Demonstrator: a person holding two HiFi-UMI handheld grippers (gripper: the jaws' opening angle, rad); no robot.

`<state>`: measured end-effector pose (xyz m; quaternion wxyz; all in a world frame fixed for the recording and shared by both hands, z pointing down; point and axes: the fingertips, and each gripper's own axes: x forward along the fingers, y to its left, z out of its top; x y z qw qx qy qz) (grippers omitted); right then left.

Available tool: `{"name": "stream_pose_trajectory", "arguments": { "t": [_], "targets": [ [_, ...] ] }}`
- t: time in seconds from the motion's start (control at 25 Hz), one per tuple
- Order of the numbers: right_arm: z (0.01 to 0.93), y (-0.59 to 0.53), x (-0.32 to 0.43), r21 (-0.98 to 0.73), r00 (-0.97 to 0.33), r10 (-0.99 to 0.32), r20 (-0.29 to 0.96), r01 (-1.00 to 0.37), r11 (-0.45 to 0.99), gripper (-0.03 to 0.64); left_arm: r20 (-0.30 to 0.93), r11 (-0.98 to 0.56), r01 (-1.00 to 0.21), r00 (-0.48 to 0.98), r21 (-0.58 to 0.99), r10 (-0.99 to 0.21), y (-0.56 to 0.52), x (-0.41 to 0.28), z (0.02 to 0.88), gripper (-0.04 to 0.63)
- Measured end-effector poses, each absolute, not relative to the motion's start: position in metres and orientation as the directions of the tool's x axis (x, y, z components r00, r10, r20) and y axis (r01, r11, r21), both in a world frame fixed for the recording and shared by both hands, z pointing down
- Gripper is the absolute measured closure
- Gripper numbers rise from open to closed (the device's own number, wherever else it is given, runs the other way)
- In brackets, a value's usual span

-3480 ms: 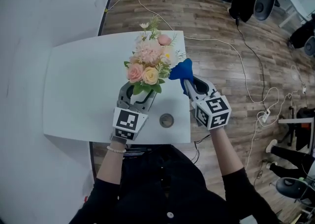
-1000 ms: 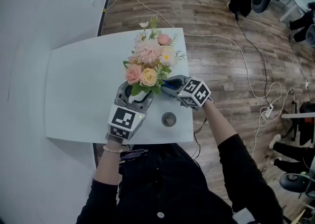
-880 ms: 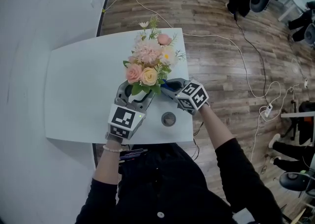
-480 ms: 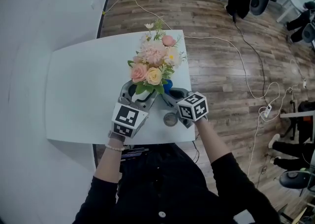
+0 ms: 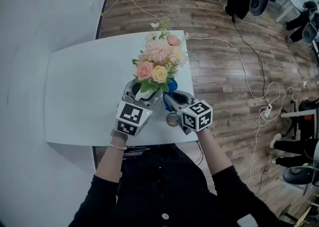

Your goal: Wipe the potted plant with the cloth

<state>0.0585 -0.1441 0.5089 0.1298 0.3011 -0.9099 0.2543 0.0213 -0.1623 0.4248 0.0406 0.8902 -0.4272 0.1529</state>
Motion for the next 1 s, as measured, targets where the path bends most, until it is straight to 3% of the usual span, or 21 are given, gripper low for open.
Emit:
{"name": "stream_pose_trajectory", "arguments": {
  "t": [0.6, 1.0],
  "targets": [
    [0.433, -0.137, 0.048, -0.221, -0.782, -0.550, 0.292, -0.615, 0.757, 0.543, 0.313, -0.655, -0.755, 0.611, -0.045, -0.727, -0.162, 0.021, 0.426, 0.354],
    [0.443, -0.133, 0.045, -0.214, -0.767, -0.551, 0.329, -0.628, 0.748, 0.542, 0.317, -0.667, -0.744, 0.624, -0.040, -0.715, -0.161, 0.020, 0.425, 0.354]
  ]
}}
